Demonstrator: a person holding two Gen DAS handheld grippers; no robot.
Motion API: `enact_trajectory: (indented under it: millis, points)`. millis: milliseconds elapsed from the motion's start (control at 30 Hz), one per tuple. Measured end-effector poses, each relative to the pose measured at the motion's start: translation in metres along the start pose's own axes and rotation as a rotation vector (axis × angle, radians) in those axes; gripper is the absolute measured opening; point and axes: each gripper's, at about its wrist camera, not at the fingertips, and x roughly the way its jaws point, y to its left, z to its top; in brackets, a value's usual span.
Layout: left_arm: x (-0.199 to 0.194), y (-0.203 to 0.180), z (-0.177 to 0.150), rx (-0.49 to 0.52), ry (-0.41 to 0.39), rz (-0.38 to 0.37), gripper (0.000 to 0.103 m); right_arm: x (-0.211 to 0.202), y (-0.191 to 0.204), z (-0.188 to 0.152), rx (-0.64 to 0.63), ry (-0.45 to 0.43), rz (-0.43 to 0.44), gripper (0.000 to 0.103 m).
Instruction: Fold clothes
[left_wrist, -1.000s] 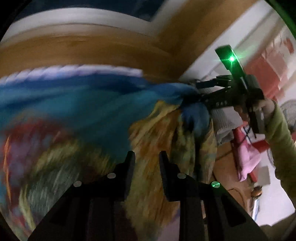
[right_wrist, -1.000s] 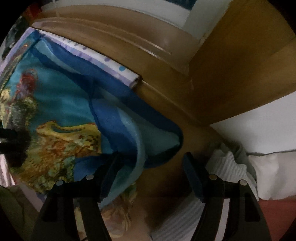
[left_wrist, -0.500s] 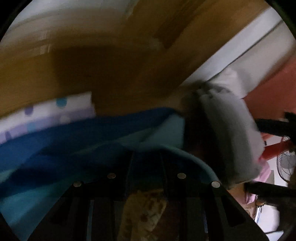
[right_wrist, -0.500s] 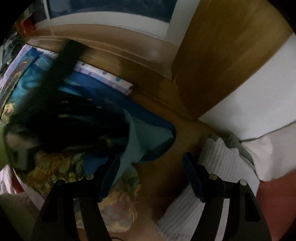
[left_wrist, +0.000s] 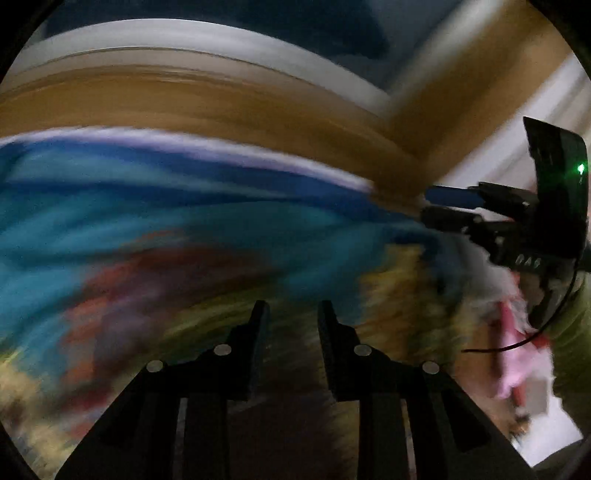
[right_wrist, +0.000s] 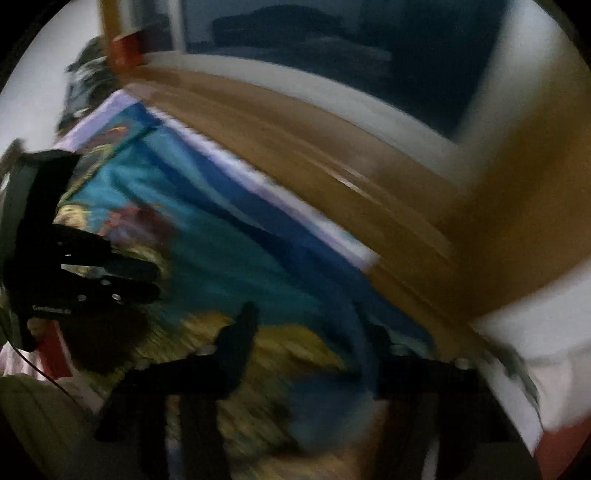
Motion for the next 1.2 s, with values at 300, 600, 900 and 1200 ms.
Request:
enact_trajectory:
  millis: [300,600,900,1200]
  points:
    - [-0.072,0.135,-0.025,-0.168,-0.095,0.225,0.026,0.118,0.132,0.130,-0.265,-0.044,0.179,0.040]
    - [-0.075,0.177,-0.052,-0.213,-0.077,0.131,0.026,0.226,0.179,0.220,-0.300,0.042,0.246,0.040]
    - [-0.073,0.201,-0.057,-0.239,-0.047,0.052,0.026,0.240,0.202,0.231,-0.359,0.080,0.290,0.040]
    - [-0.078,0.216,-0.054,-0.240,-0.039,0.018,0.026,0.233,0.230,0.223,-0.515,0.069,0.177,0.001]
